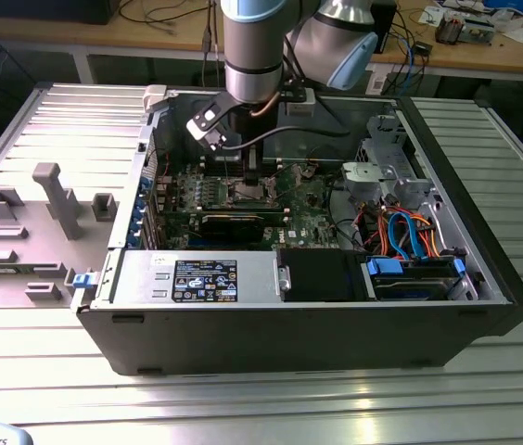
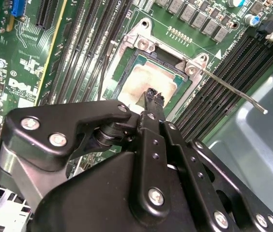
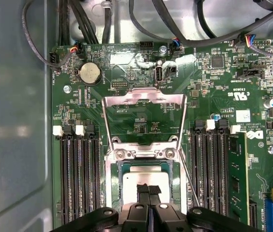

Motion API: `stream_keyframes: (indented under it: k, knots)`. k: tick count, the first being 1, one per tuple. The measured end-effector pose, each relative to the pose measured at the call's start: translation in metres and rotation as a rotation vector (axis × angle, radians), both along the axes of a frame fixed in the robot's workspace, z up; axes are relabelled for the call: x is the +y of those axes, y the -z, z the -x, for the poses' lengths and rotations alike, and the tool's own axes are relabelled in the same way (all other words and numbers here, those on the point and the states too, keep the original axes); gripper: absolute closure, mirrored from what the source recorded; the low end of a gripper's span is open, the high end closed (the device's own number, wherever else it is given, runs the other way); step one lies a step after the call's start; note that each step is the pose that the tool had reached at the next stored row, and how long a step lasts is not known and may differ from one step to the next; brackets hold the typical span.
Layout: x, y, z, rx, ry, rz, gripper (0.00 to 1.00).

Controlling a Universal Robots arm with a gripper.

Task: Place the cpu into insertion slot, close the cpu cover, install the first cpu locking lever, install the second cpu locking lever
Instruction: 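Close the cpu cover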

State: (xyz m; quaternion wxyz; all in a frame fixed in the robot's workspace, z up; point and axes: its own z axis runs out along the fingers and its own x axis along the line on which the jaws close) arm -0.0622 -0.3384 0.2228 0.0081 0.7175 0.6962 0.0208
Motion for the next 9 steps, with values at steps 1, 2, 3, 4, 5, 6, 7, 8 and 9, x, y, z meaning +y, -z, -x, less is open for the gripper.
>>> stream_keyframes:
  k: [1,2,3,4,5,6,7,8,9]
  knots:
    - [0.0001,-0.0013,0.0000,-0.0002,0.000,0.0013,0.89]
    - [0.0000,-0.0025,0.0000,0.0000,0.000,0.0041,0.89]
    - [0.0001,-0.0032,0.0000,-0.0001,0.000,0.0056,0.89]
    - [0.0001,-0.0034,0.0000,-0.0002,0.000,0.0066,0.89]
    - [0.0001,-0.0036,0.0000,-0.0001,0.000,0.0077,0.89]
    - [0.0000,-0.0041,0.0000,0.0000,0.000,0.0103,0.89]
    - [0.0000,-0.0043,0.0001,-0.0001,0.000,0.0132,0.89]
    - [0.0002,-0.0044,0.0000,-0.0001,0.000,0.0168,0.89]
    - [0.0002,-0.0046,0.0000,0.0000,0.000,0.0221,0.89]
